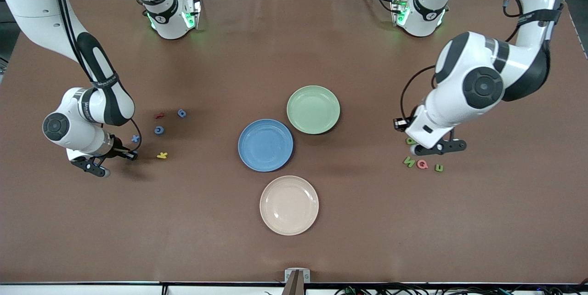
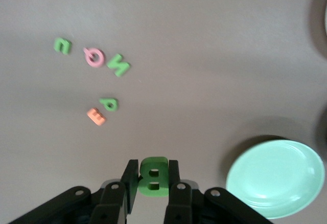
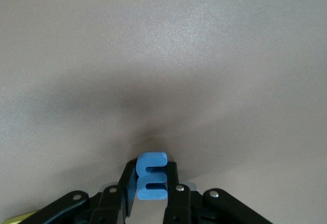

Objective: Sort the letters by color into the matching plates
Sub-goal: 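Place the B on the green plate while the right gripper places E on blue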

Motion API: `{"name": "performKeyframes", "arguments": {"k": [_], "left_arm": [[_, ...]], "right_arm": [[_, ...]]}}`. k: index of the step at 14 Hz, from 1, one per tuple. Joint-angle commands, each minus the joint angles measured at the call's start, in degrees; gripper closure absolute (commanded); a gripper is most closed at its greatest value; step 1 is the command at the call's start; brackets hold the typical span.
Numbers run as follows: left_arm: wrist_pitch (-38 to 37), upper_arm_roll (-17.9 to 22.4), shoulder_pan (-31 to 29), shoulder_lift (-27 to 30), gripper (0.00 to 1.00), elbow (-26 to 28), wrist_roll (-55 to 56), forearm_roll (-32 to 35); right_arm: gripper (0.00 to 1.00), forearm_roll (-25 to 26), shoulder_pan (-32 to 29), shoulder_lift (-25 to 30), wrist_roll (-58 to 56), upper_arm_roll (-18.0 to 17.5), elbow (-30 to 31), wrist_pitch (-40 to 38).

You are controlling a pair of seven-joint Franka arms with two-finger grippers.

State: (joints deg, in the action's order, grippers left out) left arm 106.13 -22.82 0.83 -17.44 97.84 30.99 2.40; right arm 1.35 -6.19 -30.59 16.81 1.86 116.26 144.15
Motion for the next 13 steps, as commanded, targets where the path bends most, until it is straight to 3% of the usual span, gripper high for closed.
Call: {"name": "performKeyframes", "arguments": {"k": [1,5,9,11,13], "left_arm": [[-0.40,-3.88,-0.13,-0.13,1.00,0.86,5.64,0.06],[1.34,-9.59,-0.04,-0.66,1.00,4.19,13.28,0.06],[14.59,-11.72,3.28,-1.89,1.00,12.88,20.22,0.06],[17.16,-11.72,6.10,-4.17,1.00,12.99,24.36,0.42],[22.07,-11.72,7.68,-5.93,1.00,14.56,27.78,0.50]], "right_arm": [[0.82,2.43,0.12,-0.61,0.59,0.08,-0.59,0.26],[0.90,5.25,0.13,0.44,-3.00,-0.19,-2.52,-2.28],[0.90,5.25,5.03,5.88,-2.84,-0.45,-8.22,-19.11],[0.90,4.46,8.55,6.25,-2.31,-0.63,-13.66,-28.53],[0.90,1.40,11.71,6.33,-1.87,-0.97,-15.88,-31.47]]}}
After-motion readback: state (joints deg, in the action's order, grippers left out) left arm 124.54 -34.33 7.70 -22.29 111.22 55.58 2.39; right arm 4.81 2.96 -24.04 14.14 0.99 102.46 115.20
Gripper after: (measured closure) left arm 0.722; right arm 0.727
